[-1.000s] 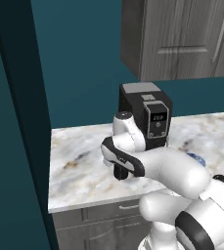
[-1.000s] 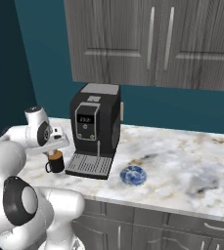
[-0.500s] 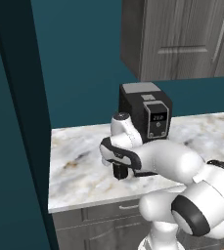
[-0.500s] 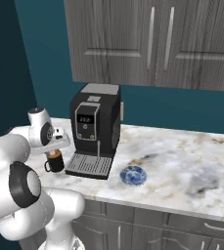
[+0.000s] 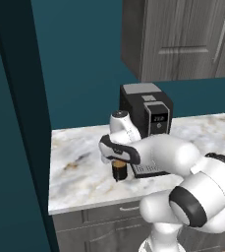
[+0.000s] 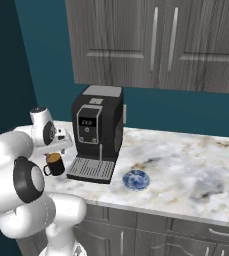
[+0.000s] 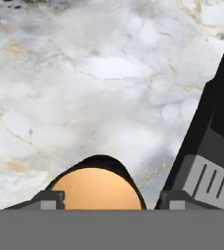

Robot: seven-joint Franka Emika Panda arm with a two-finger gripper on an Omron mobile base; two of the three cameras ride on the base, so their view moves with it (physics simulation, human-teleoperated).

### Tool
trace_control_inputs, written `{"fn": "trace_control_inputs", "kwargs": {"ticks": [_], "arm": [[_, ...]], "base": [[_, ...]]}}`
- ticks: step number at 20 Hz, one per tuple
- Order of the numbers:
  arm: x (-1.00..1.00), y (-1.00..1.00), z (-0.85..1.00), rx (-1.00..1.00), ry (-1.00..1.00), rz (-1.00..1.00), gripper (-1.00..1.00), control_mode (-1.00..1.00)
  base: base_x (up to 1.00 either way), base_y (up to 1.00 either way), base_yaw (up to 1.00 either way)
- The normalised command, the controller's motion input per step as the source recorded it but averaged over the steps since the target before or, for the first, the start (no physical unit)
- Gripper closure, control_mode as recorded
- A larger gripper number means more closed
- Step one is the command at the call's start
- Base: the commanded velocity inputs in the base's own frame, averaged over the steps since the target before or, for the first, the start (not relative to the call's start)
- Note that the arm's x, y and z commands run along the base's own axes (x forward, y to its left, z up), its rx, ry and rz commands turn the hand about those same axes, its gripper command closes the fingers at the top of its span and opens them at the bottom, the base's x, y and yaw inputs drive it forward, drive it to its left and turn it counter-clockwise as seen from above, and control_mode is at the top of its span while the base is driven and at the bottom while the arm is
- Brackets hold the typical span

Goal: Take a sugar cube from the saucer and place it inside the coffee. Then, grab milk from the fridge and place it next to the coffee on the counter to sweeten the coffee.

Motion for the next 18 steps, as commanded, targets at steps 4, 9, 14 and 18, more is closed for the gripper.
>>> {"fn": "trace_control_inputs", "kwargs": {"ticks": [4,9,14,18], "arm": [[-0.23,0.0,0.47,0.0,-0.18,-0.01,-1.0,-1.0],[-0.45,-0.01,0.52,0.0,-0.18,-0.01,-1.0,-1.0],[-0.83,-0.29,0.63,0.01,-0.2,0.0,-1.0,-1.0],[-0.94,-0.5,0.74,0.07,-0.18,0.0,-1.0,-1.0]], "base": [[0.0,0.0,0.0],[0.0,0.0,0.0],[0.0,0.0,0.0],[0.0,0.0,0.0]]}}
